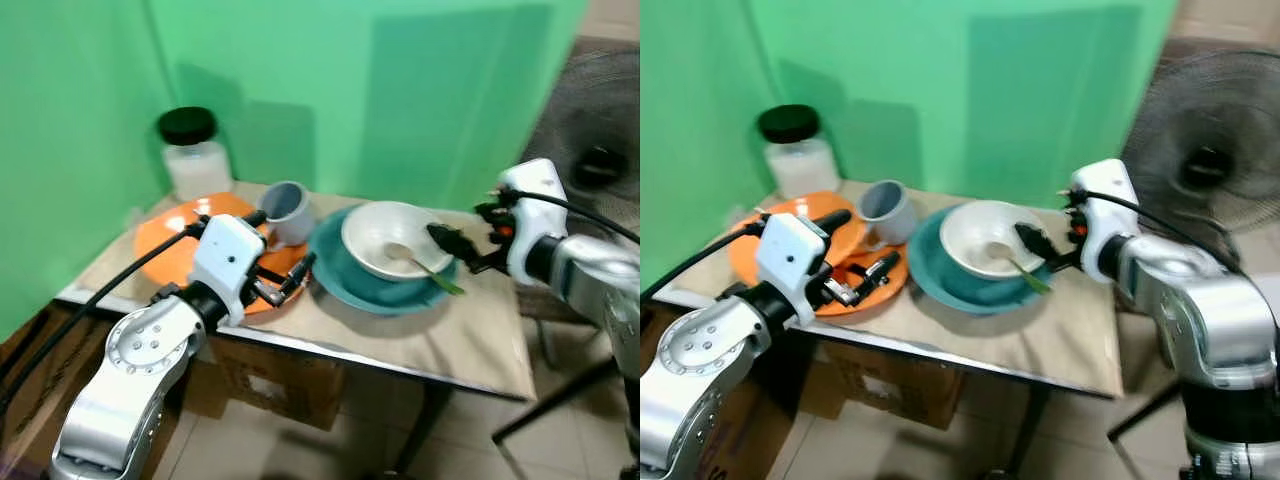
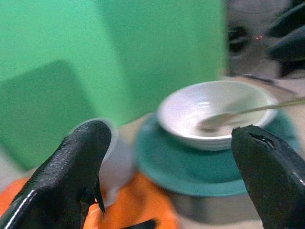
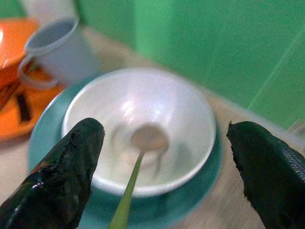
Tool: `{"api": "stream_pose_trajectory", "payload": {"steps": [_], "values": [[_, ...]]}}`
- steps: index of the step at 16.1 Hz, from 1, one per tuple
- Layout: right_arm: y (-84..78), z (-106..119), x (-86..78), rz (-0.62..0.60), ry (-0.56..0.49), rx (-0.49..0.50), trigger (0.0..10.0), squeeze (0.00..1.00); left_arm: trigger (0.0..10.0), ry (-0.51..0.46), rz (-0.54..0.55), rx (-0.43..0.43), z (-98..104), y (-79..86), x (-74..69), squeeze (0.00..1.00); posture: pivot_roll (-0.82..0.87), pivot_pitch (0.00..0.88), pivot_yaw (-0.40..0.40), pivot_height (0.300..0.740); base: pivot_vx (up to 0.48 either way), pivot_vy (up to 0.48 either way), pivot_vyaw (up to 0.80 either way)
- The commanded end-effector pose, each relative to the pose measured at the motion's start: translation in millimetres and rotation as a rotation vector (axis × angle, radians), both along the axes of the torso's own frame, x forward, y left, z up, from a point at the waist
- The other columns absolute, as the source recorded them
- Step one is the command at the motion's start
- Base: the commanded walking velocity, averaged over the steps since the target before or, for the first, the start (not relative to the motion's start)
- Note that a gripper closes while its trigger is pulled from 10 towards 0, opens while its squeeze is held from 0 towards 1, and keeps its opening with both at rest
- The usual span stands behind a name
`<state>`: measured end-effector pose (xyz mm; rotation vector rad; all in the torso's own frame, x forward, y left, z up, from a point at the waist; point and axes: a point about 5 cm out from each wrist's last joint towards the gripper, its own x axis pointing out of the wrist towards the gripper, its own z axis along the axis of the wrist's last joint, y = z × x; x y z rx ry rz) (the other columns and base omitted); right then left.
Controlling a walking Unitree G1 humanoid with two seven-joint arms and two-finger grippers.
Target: Setting the table
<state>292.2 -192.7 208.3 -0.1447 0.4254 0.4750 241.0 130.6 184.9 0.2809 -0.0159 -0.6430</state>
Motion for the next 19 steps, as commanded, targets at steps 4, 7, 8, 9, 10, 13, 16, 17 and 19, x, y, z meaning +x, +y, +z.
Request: {"api": "stream_pose_trajectory", "payload": {"steps": [4, 7, 8, 9, 10, 13, 16, 17, 19], "values": [[16.7, 16.1, 12.0, 0.102, 0.092, -0.058, 10.0, 0.0, 10.0, 0.064, -0.111, 0.043, -7.4, -9.1, -5.0, 0.0, -0.19, 0.014, 0.004, 0.74, 0.0, 0.0, 0.0], [30.1, 20.8, 13.5, 0.159, 0.105, -0.081, 10.0, 0.0, 10.0, 0.044, -0.048, 0.028, -6.1, -7.8, -2.3, 0.0, -0.18, 0.023, -0.02, 0.74, 0.0, 0.0, 0.0], [34.1, 19.9, 13.1, 0.163, 0.108, -0.057, 10.0, 0.0, 10.0, 0.044, -0.014, 0.027, -6.7, -4.2, -1.8, 0.0, -0.18, 0.024, -0.022, 0.74, 0.0, 0.0, 0.0], [36.8, 17.4, 12.8, 0.158, 0.127, -0.037, 10.0, 0.0, 10.0, 0.05, -0.012, 0.032, -8.1, -2.9, -3.1, 0.0, -0.18, 0.024, -0.022, 0.74, 0.0, 0.0, 0.0], [39.0, 15.5, 12.8, 0.155, 0.142, -0.029, 10.0, 0.0, 10.0, 0.054, -0.014, 0.036, -9.0, -2.6, -4.0, 0.0, -0.18, 0.024, -0.022, 0.74, 0.0, 0.0, 0.0], [50.7, 9.2, 23.2, 0.115, 0.188, -0.05, 10.0, 0.0, 10.0, 0.051, -0.011, 0.041, -6.5, -0.3, -0.9, 0.0, -0.17, 0.026, -0.009, 0.74, 0.0, 0.0, 0.0], [54.0, 3.2, 35.9, 0.041, 0.244, -0.059, 10.0, 0.0, 10.0, 0.045, -0.022, 0.056, -4.8, 0.8, 2.2, 0.0, -0.17, 0.028, -0.004, 0.74, 0.0, 0.0, 0.0], [54.1, 2.6, 36.6, 0.038, 0.249, -0.059, 10.0, 0.0, 10.0, 0.045, -0.023, 0.057, -4.8, 0.8, 2.4, 0.0, -0.17, 0.028, -0.004, 0.74, 0.0, 0.0, 0.0], [53.2, -3.7, 45.7, -0.004, 0.297, -0.08, 10.0, 0.0, 10.0, 0.047, -0.056, 0.058, -3.4, -1.6, 2.5, 0.0, -0.18, 0.032, 0.0, 0.74, 0.0, 0.0, 0.0]]}}
